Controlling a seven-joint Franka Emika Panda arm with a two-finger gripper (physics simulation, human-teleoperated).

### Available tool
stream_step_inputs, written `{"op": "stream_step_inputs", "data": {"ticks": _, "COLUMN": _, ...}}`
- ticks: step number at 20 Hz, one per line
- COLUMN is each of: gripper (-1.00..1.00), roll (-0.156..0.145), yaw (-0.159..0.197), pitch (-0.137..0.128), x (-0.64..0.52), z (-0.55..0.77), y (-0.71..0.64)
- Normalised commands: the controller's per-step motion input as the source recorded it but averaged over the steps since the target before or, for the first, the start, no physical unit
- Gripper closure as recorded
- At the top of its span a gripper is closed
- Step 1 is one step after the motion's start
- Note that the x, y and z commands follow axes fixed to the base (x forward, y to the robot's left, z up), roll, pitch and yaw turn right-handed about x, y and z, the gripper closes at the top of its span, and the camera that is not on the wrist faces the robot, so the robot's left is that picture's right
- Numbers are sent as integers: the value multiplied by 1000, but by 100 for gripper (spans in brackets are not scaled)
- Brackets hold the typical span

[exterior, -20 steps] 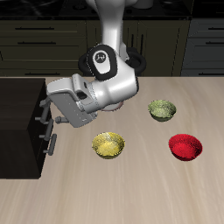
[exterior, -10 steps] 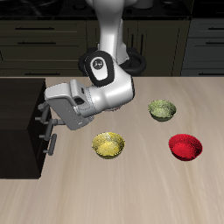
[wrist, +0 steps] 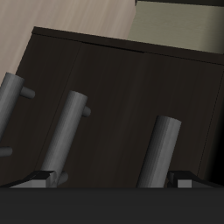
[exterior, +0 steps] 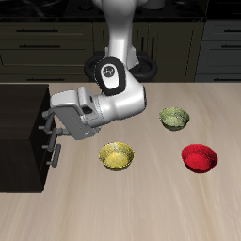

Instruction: Open the top drawer of the wooden cabinet

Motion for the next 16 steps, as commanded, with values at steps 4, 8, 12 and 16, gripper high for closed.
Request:
{"op": "stream_step_inputs", "data": {"ticks": 4, "gripper": -100, "roll": -25, "yaw": -18, "pitch": 6, "x": -188, "z": 29, "y": -261}}
{"op": "stream_step_inputs", "data": {"ticks": 8, "gripper": -100, "roll": 0, "yaw": -3, "pitch": -3, "x": -29, "z": -18, "y": -87}}
{"op": "stream_step_inputs", "data": {"ticks": 12, "gripper": 100, "roll": -6, "yaw": -2, "pitch": -5, "x": 20, "z": 34, "y": -41}}
{"op": "stream_step_inputs", "data": {"ticks": 16, "gripper": 100, "roll": 25, "yaw": -23, "pitch": -11, "x": 31, "z": 79, "y": 28}}
